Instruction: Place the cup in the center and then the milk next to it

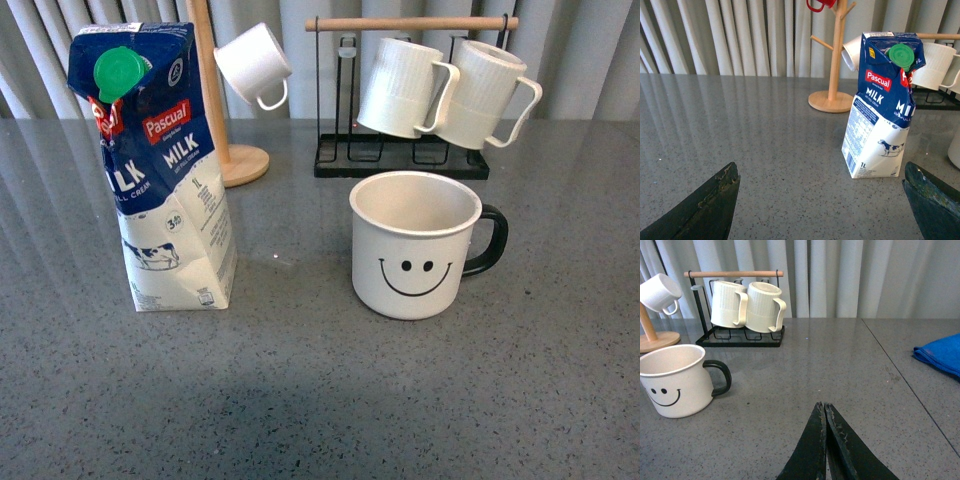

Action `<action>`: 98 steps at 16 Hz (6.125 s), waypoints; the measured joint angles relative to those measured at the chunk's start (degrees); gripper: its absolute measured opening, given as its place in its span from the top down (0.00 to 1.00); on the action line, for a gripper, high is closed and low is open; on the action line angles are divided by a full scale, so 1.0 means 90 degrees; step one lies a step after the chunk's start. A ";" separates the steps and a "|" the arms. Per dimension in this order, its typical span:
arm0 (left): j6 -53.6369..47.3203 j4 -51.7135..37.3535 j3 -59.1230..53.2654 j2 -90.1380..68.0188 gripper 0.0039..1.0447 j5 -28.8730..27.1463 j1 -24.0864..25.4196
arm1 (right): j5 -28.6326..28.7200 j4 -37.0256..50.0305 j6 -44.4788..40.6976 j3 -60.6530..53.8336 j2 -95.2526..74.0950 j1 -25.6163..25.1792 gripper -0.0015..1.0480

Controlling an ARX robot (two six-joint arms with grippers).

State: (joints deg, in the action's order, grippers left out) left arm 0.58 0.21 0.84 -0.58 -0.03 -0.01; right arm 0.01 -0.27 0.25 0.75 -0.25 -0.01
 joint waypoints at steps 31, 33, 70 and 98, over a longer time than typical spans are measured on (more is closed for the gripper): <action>0.0418 -0.0741 0.1668 -0.3247 0.06 0.0500 0.0449 | 0.0000 -0.0002 -0.0010 0.0000 0.0000 0.0000 0.06; 0.0386 -0.1882 0.2589 -0.4801 0.06 0.1214 0.0447 | 0.0000 0.0000 -0.0010 0.0000 0.0000 0.0000 0.06; 0.0576 -0.0221 0.5110 -0.8082 0.98 0.0391 -0.2086 | 0.0000 0.0000 -0.0010 0.0000 0.0000 0.0000 0.06; 0.2453 -0.1277 0.5015 -0.8706 0.41 -0.1698 -0.3864 | 0.0000 0.0000 -0.0010 0.0000 0.0000 0.0000 0.06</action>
State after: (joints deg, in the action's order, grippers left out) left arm 22.65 -11.29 45.98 -78.94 -15.31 -34.79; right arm 0.01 -0.27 0.16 0.75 -0.25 -0.01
